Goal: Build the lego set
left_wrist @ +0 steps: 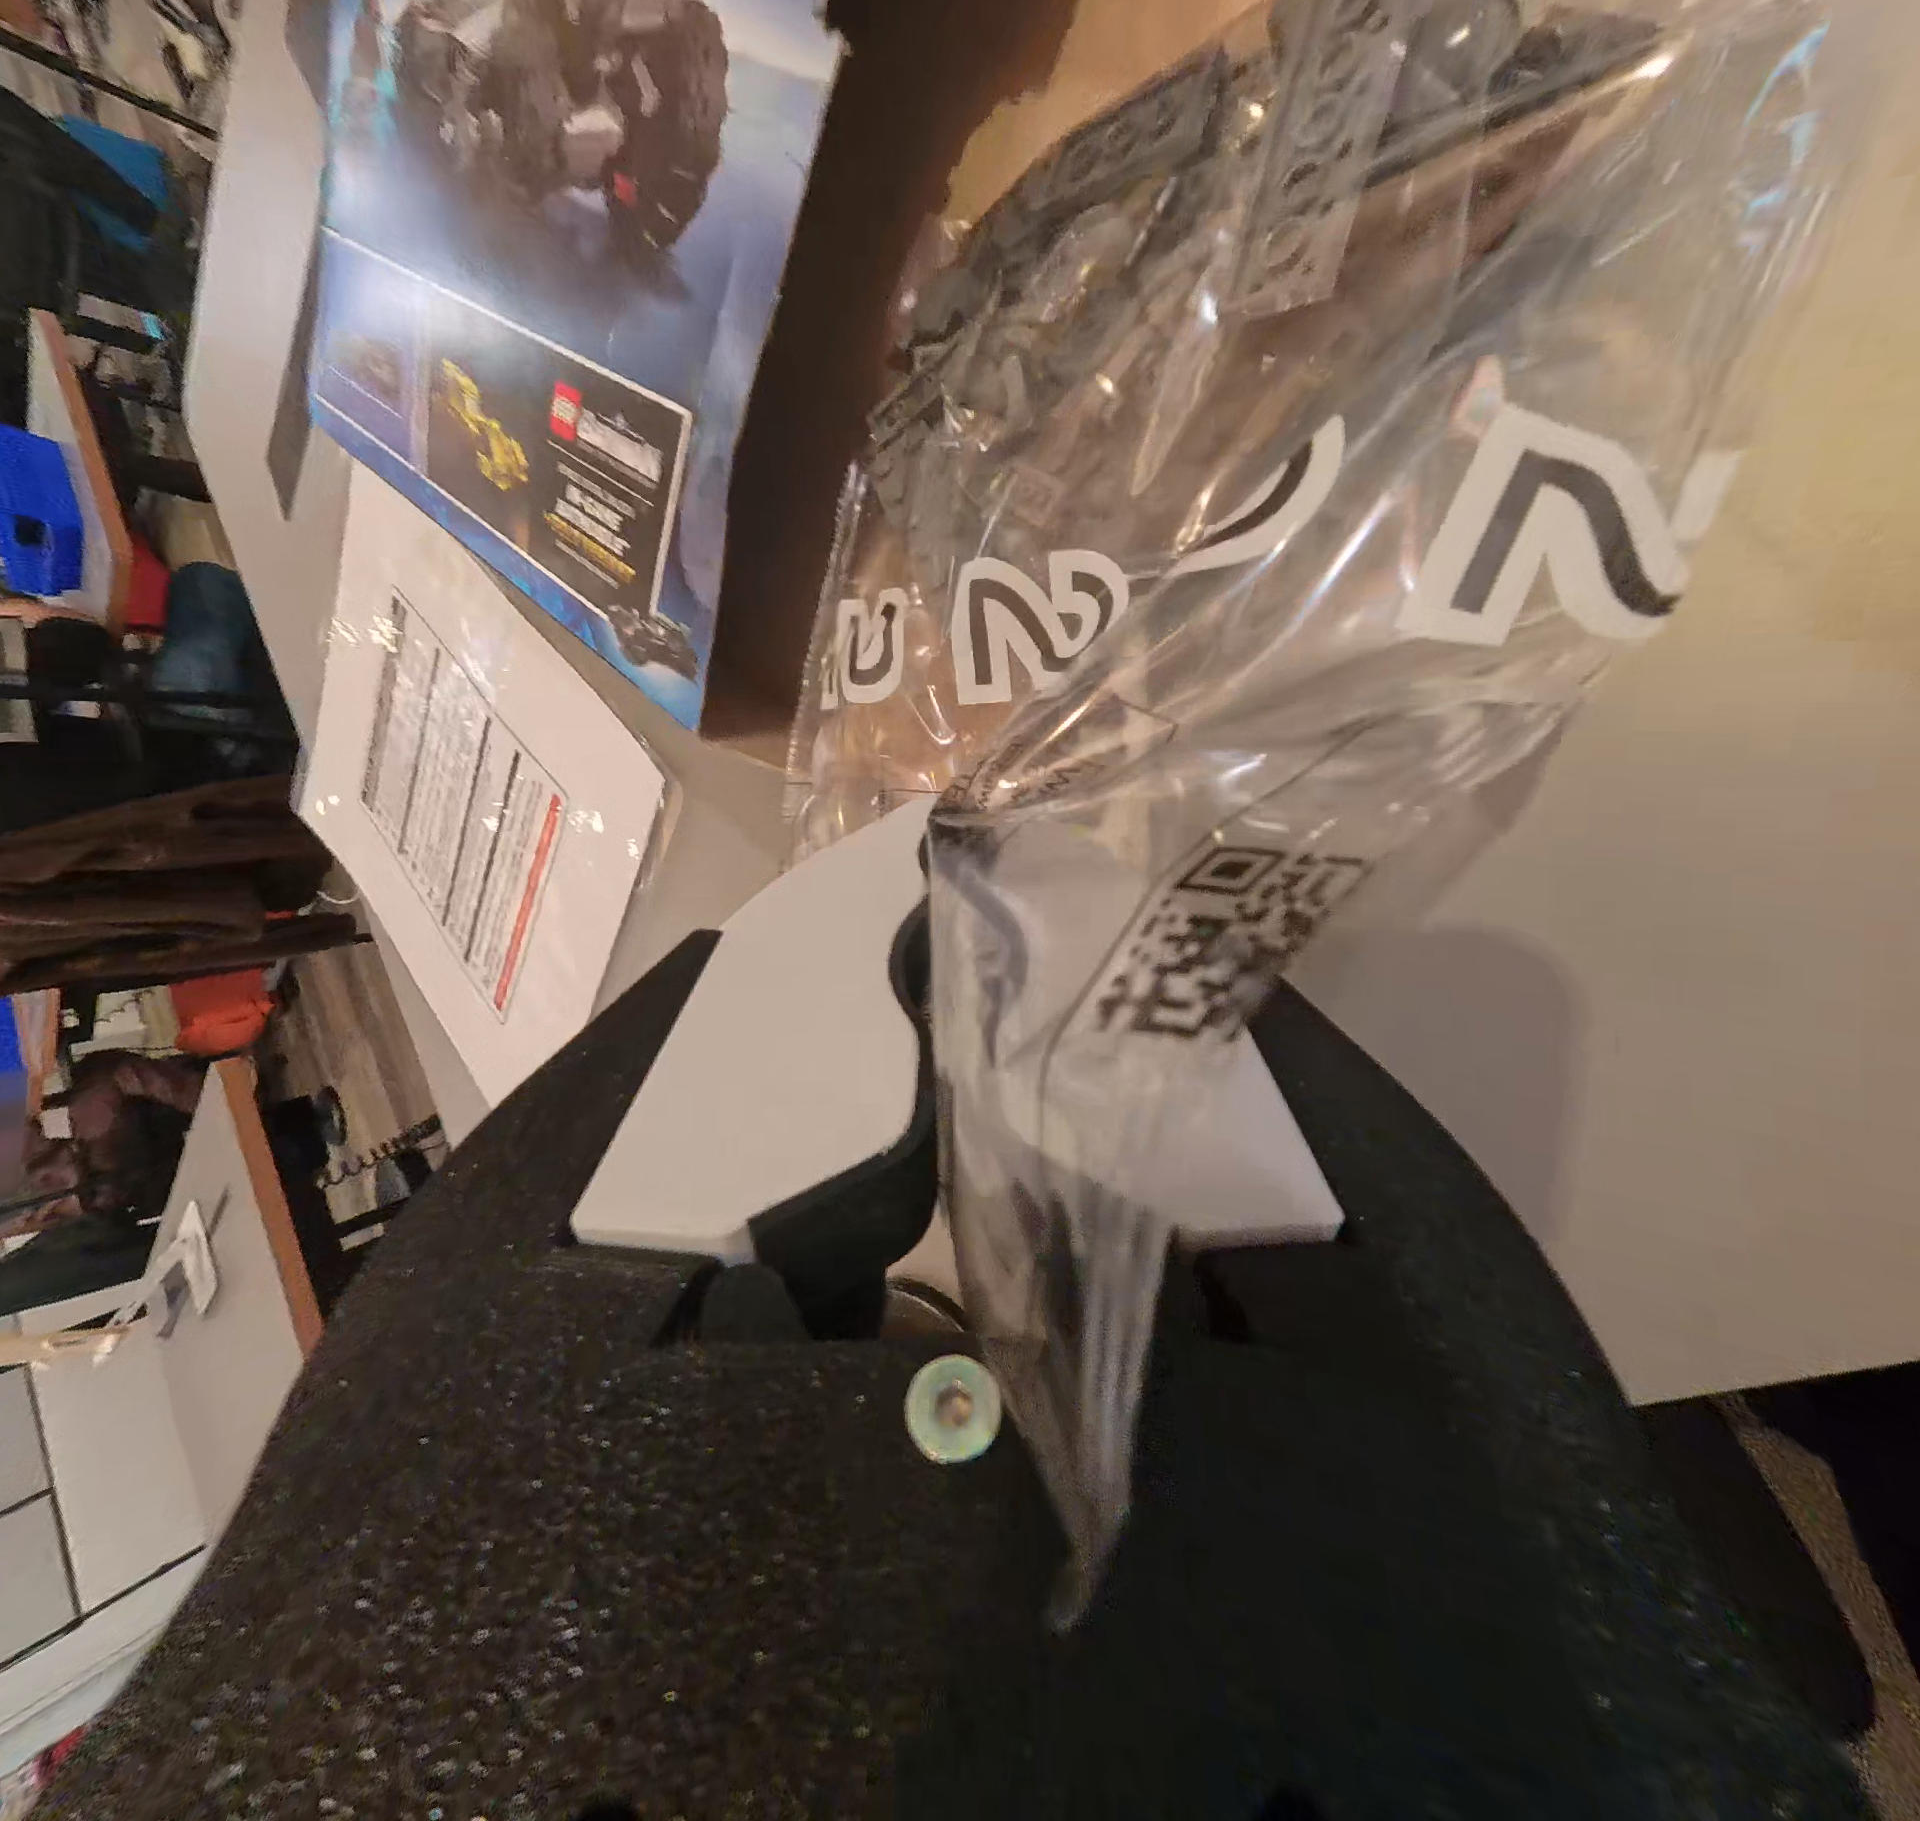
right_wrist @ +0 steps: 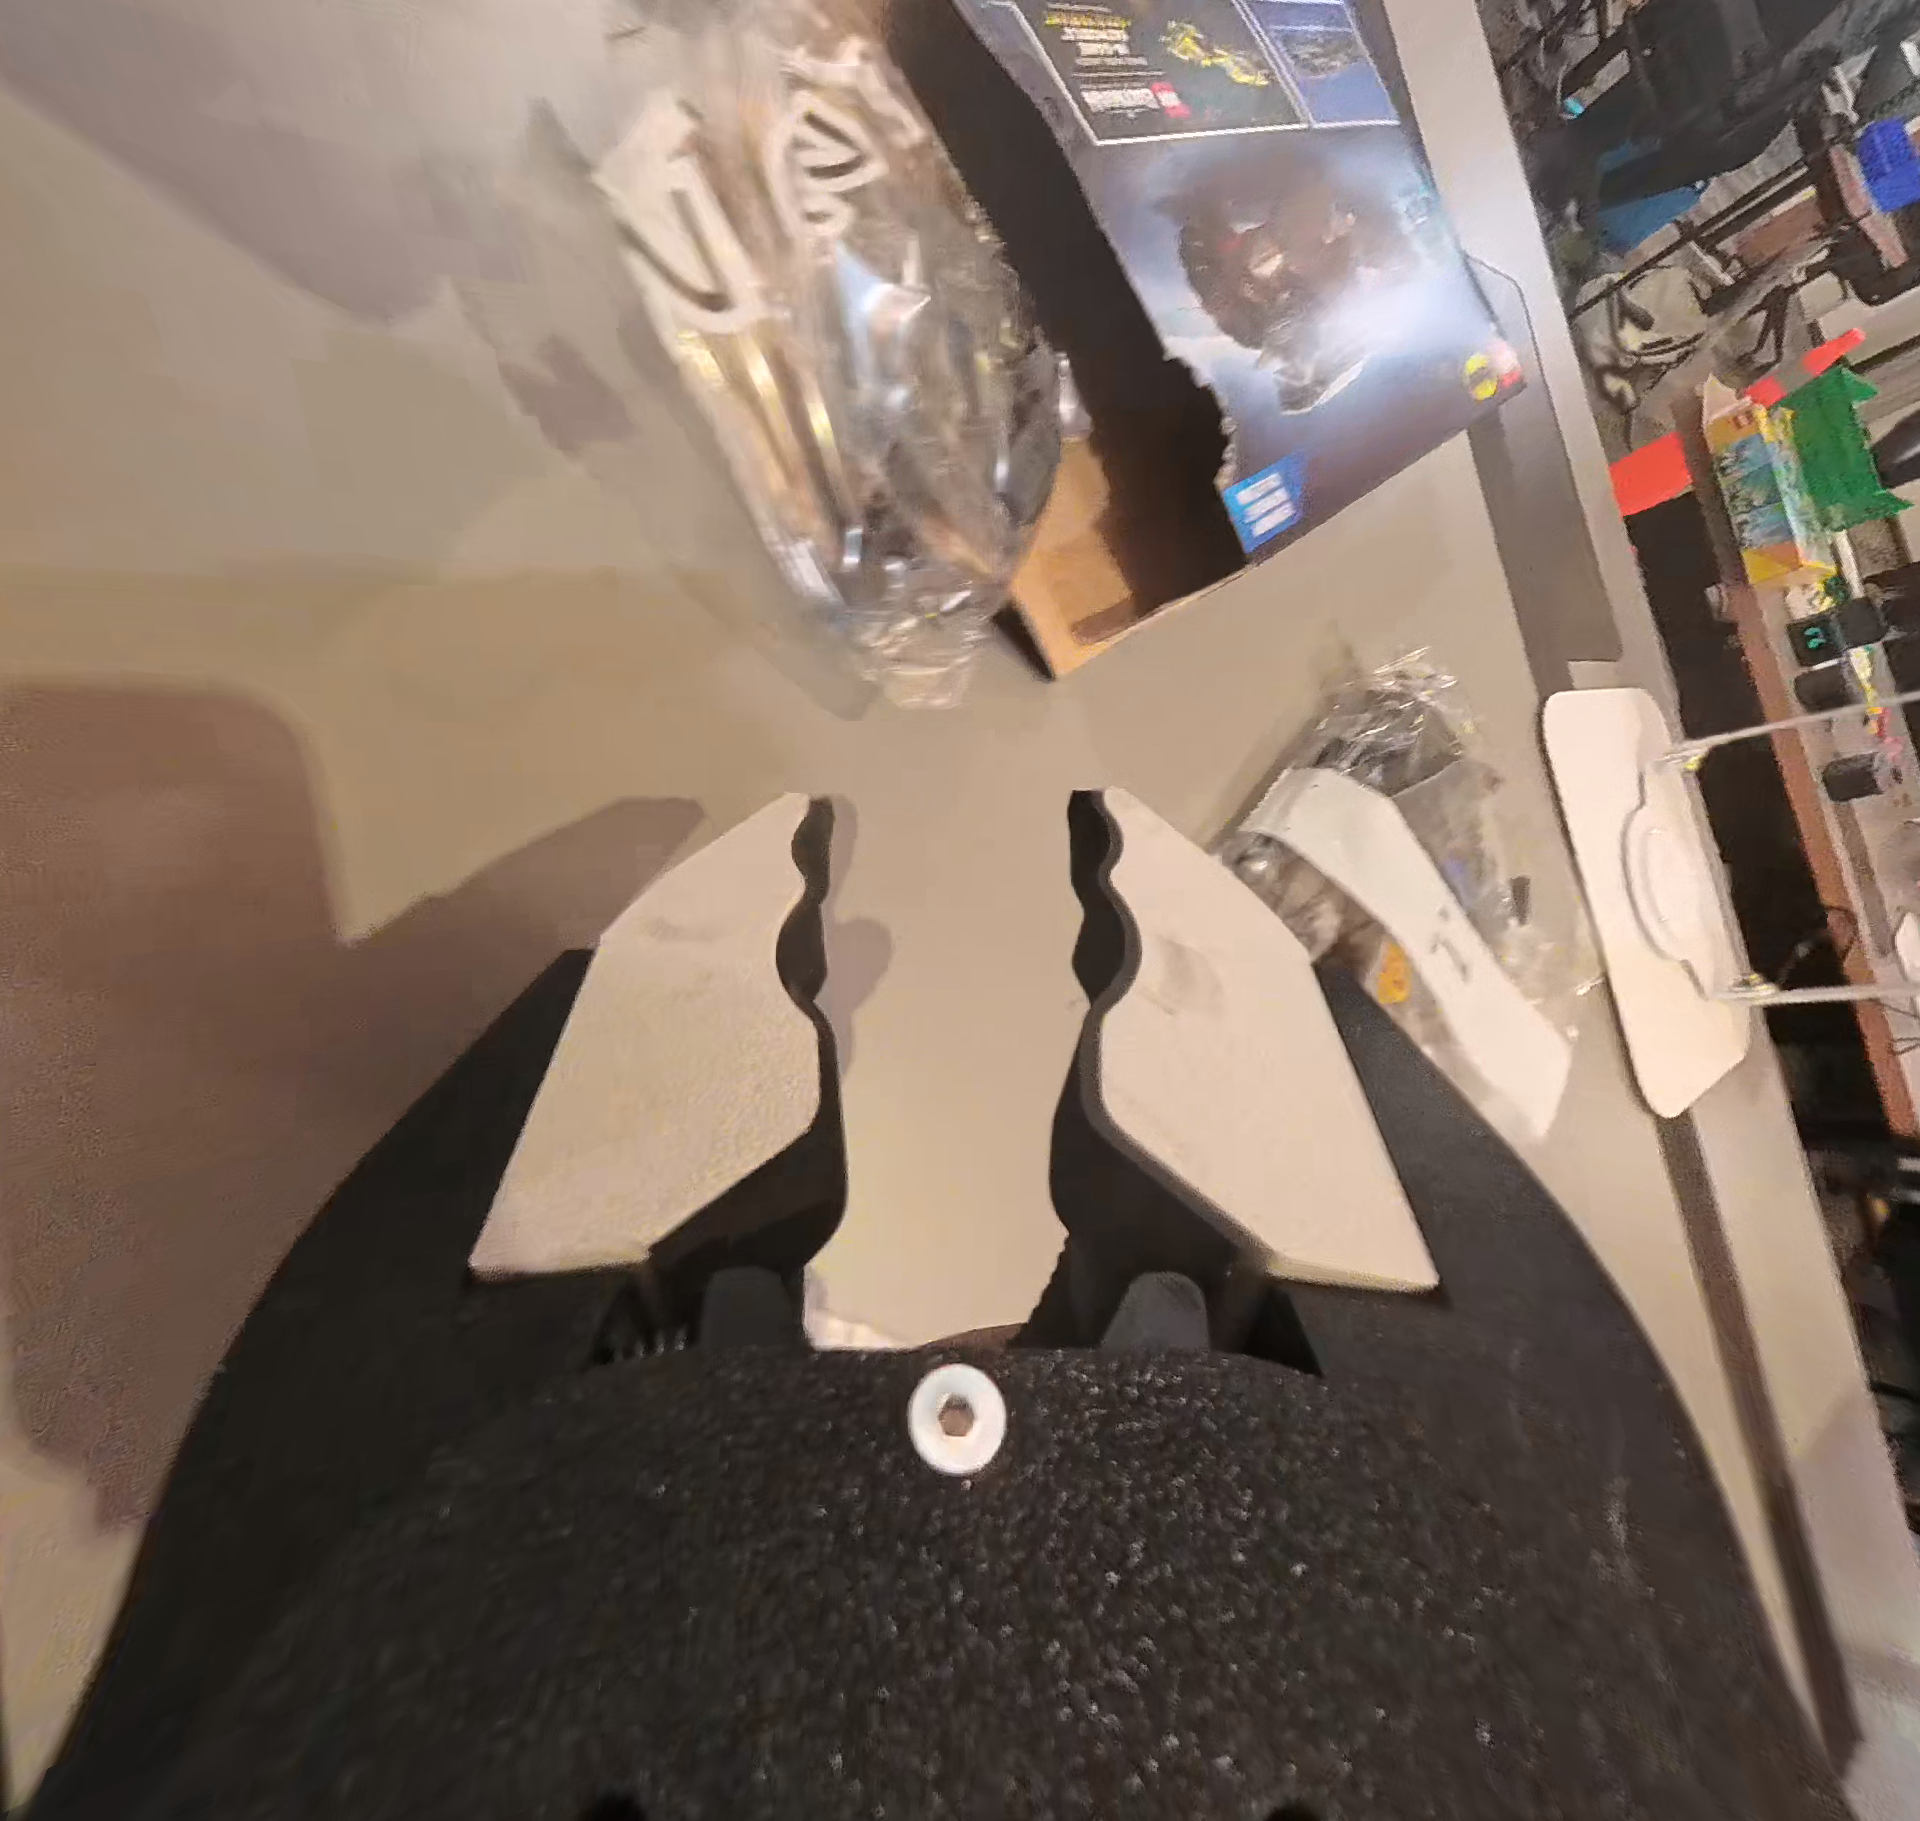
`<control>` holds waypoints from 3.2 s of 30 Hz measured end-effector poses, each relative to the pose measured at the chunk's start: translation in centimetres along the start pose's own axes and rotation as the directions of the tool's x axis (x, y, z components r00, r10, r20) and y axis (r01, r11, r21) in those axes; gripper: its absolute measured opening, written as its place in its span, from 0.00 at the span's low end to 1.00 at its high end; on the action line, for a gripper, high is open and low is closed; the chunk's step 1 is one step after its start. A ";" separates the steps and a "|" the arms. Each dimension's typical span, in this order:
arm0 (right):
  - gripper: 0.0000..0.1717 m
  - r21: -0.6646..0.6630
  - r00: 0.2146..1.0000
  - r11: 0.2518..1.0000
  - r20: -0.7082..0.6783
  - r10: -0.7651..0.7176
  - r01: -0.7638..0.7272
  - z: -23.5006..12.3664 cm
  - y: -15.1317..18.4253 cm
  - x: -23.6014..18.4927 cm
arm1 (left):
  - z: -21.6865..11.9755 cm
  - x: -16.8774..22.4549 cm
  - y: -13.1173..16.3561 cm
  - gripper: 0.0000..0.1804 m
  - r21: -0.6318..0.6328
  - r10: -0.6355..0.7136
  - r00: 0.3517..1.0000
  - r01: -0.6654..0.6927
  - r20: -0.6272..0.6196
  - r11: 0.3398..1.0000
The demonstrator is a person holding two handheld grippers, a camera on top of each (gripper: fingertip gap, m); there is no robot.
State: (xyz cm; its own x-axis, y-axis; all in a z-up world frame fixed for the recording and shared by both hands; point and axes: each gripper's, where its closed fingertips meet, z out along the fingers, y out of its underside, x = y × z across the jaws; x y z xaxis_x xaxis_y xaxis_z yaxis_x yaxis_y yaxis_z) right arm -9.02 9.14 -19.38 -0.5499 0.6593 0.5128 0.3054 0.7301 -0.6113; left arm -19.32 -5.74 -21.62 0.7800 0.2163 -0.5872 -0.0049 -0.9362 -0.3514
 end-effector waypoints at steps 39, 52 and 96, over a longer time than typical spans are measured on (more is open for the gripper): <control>0.02 -0.110 0.852 0.884 0.239 0.467 -0.454 12.0 -2.7 1.2 | 6.2 -2.3 -0.6 0.15 -0.078 -0.211 0.968 0.223 0.137 0.972; 0.02 -0.106 0.848 0.883 0.246 0.469 -0.457 12.0 -2.2 1.6 | 2.9 0.0 -1.4 0.30 0.065 -0.043 0.998 0.046 -0.044 0.997; 0.02 -0.078 0.849 0.888 0.265 0.457 -0.454 11.8 -2.4 1.0 | 3.4 0.2 -3.4 0.03 0.048 0.308 0.925 -0.305 -0.222 0.951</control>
State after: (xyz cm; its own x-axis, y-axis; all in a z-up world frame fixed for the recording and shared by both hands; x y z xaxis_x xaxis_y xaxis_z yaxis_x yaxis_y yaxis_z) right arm -19.44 5.89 -24.47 -0.5328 0.8462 -0.0037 0.5814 0.3629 -0.7282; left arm -21.29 -1.62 -23.01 0.8591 -0.1501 -0.4894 -0.2730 -0.9431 -0.1900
